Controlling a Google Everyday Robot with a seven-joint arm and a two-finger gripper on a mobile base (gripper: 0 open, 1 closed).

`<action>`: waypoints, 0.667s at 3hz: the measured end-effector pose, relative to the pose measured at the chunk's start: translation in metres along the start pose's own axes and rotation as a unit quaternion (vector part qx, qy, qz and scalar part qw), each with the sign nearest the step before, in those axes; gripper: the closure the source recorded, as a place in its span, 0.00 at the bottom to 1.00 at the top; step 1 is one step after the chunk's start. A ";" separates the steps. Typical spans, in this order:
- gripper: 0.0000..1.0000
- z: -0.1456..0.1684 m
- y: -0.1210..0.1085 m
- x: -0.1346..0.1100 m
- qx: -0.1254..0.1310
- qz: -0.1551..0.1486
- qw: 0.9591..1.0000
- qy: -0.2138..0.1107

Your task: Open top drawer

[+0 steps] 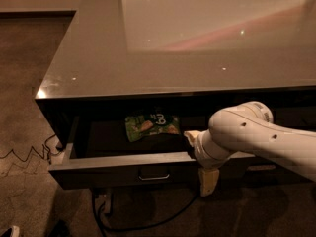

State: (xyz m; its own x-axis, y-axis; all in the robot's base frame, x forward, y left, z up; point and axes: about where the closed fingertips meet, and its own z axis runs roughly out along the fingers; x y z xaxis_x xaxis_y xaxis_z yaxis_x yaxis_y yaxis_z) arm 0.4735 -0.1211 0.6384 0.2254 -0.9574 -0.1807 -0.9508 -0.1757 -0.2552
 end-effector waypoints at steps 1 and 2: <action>0.00 -0.015 0.010 0.001 0.020 0.006 1.000 0.001; 0.00 -0.025 0.027 0.010 0.027 0.019 0.999 0.013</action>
Offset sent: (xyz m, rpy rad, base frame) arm -0.0496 -0.0388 0.0179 -0.0198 -0.0609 -0.0962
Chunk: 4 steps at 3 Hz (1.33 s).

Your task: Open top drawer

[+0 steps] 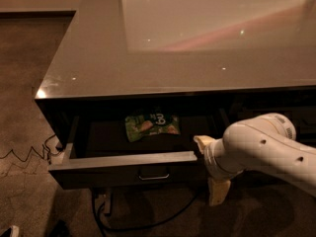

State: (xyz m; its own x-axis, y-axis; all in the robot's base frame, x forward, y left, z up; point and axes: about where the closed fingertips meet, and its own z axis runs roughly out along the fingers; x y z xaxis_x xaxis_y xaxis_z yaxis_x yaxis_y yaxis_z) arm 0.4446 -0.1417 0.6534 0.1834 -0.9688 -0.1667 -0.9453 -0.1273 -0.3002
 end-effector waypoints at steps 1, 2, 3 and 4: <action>0.19 0.003 0.020 0.007 -0.006 0.009 1.000 0.004; 0.42 0.016 0.042 0.013 -0.025 0.018 1.000 0.007; 0.65 0.017 0.051 0.017 -0.034 0.025 0.999 0.009; 0.88 0.013 0.050 0.016 -0.034 0.025 0.999 0.009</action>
Offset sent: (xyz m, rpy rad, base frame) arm -0.0591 -0.0227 -0.0643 -0.0237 0.1313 -0.0499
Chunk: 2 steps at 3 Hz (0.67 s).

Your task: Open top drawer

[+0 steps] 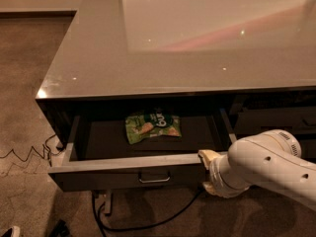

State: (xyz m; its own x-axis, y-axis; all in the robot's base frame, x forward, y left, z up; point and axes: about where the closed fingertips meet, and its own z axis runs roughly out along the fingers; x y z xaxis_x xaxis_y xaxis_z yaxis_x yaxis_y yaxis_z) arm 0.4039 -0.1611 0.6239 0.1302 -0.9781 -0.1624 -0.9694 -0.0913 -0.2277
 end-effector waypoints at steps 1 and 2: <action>1.00 -0.005 -0.001 -0.001 0.000 0.000 1.000 0.000; 0.82 -0.011 -0.002 -0.002 0.000 0.000 1.000 0.000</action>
Offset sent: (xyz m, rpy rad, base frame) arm 0.0000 0.0001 0.0036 0.0000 0.0000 0.0000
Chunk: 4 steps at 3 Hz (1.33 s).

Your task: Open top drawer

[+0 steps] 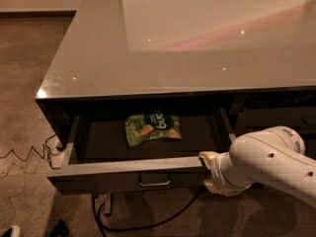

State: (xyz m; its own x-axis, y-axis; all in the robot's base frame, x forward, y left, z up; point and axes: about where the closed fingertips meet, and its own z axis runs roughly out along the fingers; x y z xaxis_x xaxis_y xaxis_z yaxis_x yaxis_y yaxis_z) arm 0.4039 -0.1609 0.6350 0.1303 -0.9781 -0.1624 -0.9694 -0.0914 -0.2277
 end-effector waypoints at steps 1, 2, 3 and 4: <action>0.59 -0.006 -0.001 -0.001 0.000 0.000 1.000 0.000; 0.36 -0.014 -0.003 -0.002 0.000 0.000 1.000 0.000; 0.12 -0.019 -0.004 -0.003 0.000 0.000 1.000 0.000; 0.00 -0.021 -0.005 -0.004 0.000 0.000 1.000 0.000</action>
Offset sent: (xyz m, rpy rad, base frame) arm 0.0097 0.0259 0.0381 0.0126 -0.1043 0.0461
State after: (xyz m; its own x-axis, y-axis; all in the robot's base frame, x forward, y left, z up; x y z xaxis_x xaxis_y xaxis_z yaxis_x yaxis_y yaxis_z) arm 0.4038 -0.1609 0.6565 0.1304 -0.9781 -0.1624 -0.9694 -0.0914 -0.2278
